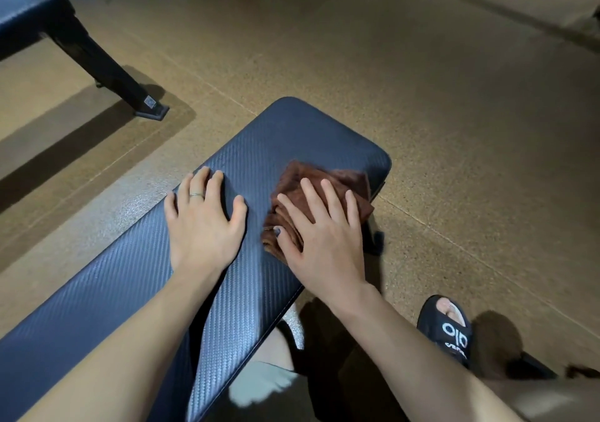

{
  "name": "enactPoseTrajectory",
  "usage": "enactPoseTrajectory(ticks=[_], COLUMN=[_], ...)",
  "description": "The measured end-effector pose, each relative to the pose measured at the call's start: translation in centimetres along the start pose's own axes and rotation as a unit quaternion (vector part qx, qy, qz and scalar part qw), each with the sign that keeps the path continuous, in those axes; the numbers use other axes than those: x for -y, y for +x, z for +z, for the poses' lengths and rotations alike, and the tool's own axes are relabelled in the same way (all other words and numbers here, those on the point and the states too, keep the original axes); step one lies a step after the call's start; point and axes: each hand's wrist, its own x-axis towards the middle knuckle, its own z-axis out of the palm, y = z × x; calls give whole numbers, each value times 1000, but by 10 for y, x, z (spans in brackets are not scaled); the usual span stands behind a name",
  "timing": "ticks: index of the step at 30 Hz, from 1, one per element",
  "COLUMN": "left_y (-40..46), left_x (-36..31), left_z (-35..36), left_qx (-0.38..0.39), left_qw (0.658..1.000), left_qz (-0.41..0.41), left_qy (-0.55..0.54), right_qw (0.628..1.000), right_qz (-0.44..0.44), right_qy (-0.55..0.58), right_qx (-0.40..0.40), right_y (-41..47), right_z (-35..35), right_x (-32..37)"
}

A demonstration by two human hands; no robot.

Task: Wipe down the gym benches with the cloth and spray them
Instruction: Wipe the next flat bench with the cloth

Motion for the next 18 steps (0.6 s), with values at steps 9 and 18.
enactPoseTrajectory(ticks=[9,18], left_y=[0,-2], left_x=[0,4], left_z=[-4,-5], left_qx=[10,11], left_qw=[1000,1000], left_qz=[-6,-1], left_qy=[-3,-9], right_qw=[977,968], right_qz=[139,201], right_qy=[128,106], right_qx=[-102,-109], right_y=[-2,65], right_z=[18,14], right_x=[-4,-54])
